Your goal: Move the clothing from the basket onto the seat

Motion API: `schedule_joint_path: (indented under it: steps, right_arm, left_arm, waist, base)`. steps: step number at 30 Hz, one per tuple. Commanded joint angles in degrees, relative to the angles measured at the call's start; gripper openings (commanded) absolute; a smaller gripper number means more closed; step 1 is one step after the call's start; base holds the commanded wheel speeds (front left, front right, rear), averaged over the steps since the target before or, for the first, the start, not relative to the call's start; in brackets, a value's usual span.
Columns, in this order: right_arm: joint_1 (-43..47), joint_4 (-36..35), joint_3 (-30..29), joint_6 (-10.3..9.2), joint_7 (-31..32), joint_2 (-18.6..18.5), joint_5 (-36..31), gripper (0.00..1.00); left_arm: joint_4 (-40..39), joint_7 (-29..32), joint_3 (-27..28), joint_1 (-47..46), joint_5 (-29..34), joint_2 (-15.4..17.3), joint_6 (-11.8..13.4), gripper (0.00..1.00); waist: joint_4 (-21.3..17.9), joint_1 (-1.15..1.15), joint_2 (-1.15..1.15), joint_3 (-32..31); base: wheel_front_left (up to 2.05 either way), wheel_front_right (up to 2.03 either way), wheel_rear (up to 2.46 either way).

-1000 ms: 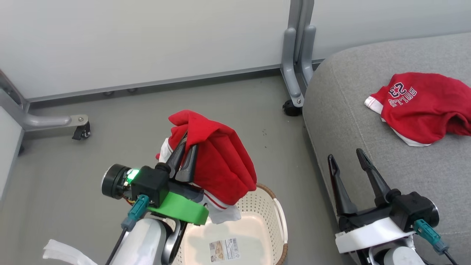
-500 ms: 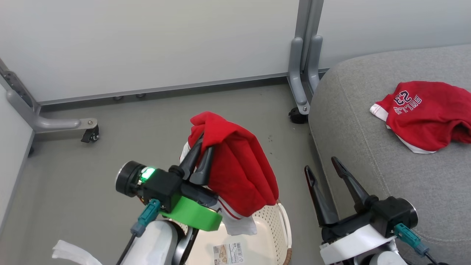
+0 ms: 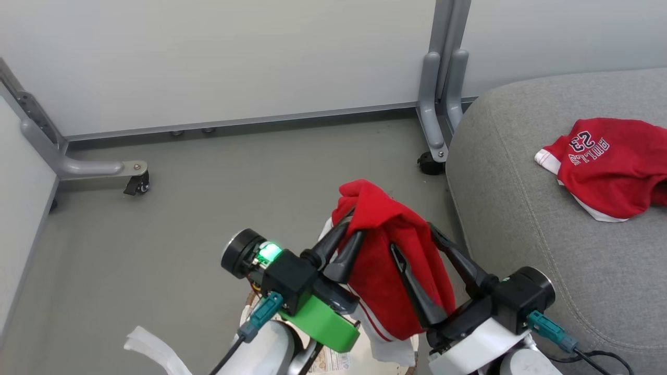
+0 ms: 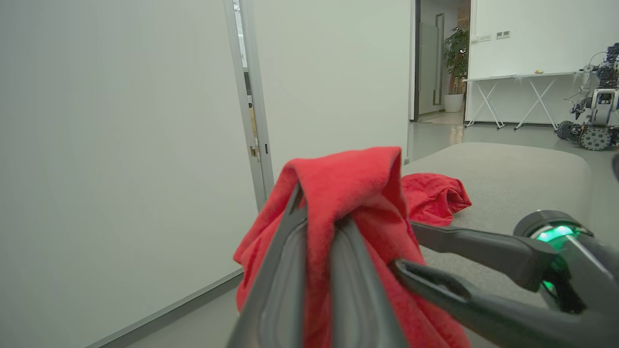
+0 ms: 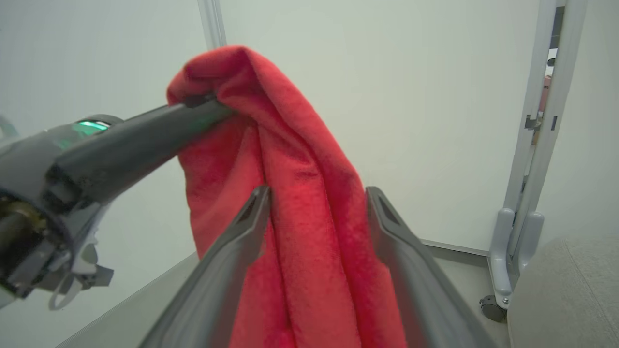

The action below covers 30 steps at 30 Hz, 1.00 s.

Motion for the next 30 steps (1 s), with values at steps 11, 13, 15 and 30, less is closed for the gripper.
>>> schedule_joint_path:
  steps: [11, 13, 15, 30]
  right_arm:
    - [1.1, 6.1, 2.5, -0.04, -0.2, -2.1, 1.4, 0.00]
    - [1.0, 6.5, 2.7, -0.04, -0.2, -2.2, 1.5, 0.00]
    - [1.2, 6.9, 2.4, -0.04, -0.2, -1.9, 1.9, 0.00]
    - [1.7, 6.5, 1.5, -0.04, -0.2, -1.5, 3.5, 0.00]
  left_arm:
    - [-1.9, 0.0, -5.8, -1.9, -2.0, 0.9, -0.4, 0.00]
    - [-1.4, 0.0, -5.8, -1.7, -2.0, 1.3, -0.4, 0.00]
    - [-1.1, 0.0, -5.6, -1.5, -1.7, 1.3, -0.4, 0.00]
    - [2.2, 0.0, -5.9, 0.3, -2.7, 2.5, -0.4, 0.00]
  waist:
    - [1.4, 0.00, 0.00, -0.8]
    - [1.5, 0.00, 0.00, -0.9]
    - [1.4, 0.00, 0.00, -0.8]
    - [1.4, 0.00, 0.00, 0.3]
  base:
    - [0.00, 0.00, 0.00]
    - [0.00, 0.00, 0.00]
    - [0.00, 0.00, 0.00]
    - [0.00, 0.00, 0.00]
